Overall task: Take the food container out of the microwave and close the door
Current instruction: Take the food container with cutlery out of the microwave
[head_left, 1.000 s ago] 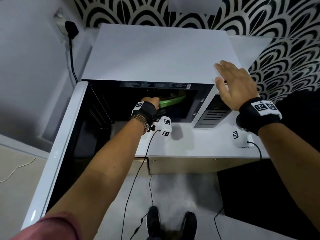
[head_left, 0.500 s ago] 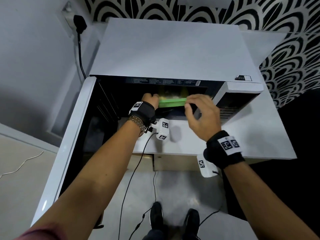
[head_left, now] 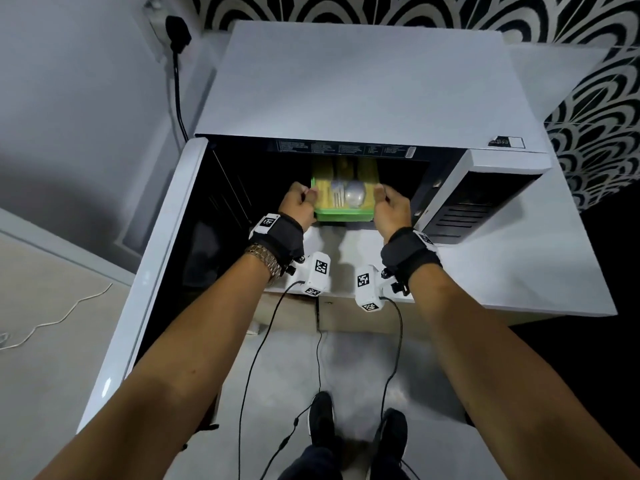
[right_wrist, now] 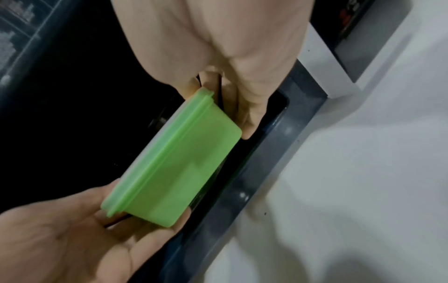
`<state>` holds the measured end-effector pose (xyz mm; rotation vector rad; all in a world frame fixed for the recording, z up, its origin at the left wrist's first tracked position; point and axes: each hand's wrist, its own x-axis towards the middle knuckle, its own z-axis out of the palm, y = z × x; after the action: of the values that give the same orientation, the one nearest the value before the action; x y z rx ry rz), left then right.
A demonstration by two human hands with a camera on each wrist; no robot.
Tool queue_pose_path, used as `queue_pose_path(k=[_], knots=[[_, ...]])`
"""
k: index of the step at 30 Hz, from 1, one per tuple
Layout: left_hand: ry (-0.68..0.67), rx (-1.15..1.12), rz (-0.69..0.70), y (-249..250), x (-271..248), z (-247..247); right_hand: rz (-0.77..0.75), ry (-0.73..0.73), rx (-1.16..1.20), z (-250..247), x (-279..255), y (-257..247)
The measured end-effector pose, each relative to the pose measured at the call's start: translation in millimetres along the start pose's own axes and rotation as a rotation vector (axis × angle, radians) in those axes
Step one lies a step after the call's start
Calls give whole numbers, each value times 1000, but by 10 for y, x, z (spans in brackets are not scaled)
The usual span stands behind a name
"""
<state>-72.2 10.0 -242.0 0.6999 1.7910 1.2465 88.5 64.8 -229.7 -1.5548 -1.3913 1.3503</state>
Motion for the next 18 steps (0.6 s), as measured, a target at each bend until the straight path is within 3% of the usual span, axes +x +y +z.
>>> queue_pose_path(k=[3, 6, 11, 15, 18], knots=[[-21, -59, 12, 40, -128, 34, 120, -52, 278, -3, -68, 99], [-54, -55, 0, -27, -162, 45, 136, -56, 401, -99, -156, 159], [-71, -141, 65, 31, -120, 15, 53, -10, 387, -327, -286, 387], [-1, -145, -28, 168, -6, -106, 10, -125, 332, -511, -417, 543], [55, -141, -116, -18, 247, -205, 3, -187, 309, -634, -469, 601]])
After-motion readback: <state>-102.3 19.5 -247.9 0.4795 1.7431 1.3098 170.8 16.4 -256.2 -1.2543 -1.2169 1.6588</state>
